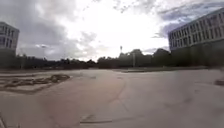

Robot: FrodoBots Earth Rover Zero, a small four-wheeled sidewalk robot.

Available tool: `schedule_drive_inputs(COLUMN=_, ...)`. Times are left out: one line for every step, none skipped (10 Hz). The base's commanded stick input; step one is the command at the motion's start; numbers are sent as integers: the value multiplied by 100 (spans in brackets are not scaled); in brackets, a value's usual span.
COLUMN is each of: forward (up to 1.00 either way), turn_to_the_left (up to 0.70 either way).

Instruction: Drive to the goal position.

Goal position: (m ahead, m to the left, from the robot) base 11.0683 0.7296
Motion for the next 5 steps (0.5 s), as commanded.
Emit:
schedule_drive_inputs(forward=70, turn_to_the_left=0)
schedule_drive_inputs(forward=70, turn_to_the_left=-5)
schedule_drive_inputs(forward=70, turn_to_the_left=-35)
schedule_drive_inputs(forward=70, turn_to_the_left=-35)
schedule_drive_inputs(forward=70, turn_to_the_left=-35)
